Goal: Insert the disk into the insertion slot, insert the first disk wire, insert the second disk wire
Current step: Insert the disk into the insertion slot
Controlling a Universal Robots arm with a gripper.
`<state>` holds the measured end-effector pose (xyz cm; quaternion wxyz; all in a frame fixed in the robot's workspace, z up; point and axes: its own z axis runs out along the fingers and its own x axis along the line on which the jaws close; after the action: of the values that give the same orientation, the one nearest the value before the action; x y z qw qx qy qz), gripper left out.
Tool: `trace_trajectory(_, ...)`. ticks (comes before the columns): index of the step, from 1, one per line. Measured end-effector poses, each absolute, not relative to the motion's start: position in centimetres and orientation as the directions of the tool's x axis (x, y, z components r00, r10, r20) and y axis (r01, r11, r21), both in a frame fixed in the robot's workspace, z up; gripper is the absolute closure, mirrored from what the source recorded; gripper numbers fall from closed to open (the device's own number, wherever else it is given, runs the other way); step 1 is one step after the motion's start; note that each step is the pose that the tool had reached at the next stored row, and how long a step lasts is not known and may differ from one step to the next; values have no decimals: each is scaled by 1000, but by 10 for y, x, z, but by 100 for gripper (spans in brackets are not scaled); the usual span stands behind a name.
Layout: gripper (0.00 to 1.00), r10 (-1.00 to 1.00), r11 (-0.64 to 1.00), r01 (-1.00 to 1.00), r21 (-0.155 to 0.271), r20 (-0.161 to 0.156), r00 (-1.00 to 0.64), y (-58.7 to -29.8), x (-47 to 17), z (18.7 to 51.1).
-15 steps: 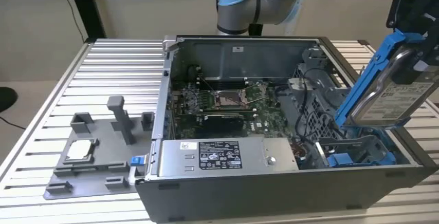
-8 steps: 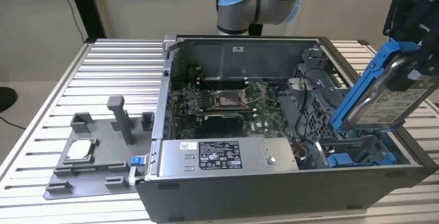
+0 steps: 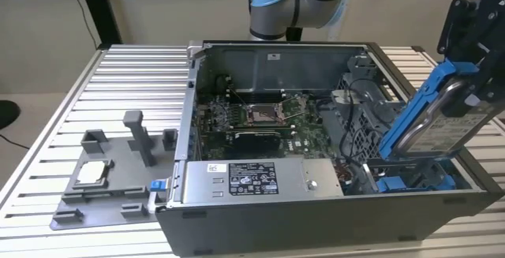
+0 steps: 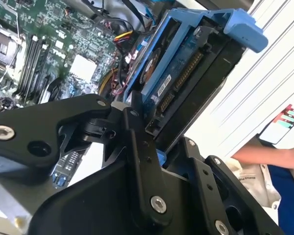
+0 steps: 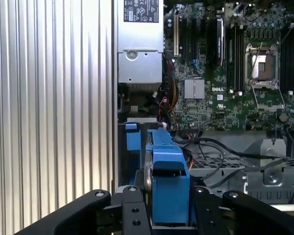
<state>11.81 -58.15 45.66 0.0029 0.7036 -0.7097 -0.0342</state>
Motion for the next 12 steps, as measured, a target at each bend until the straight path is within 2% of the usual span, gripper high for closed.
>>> trace_trajectory(12,100,-999,-18,-998,53,-45,16,-583,118,446)
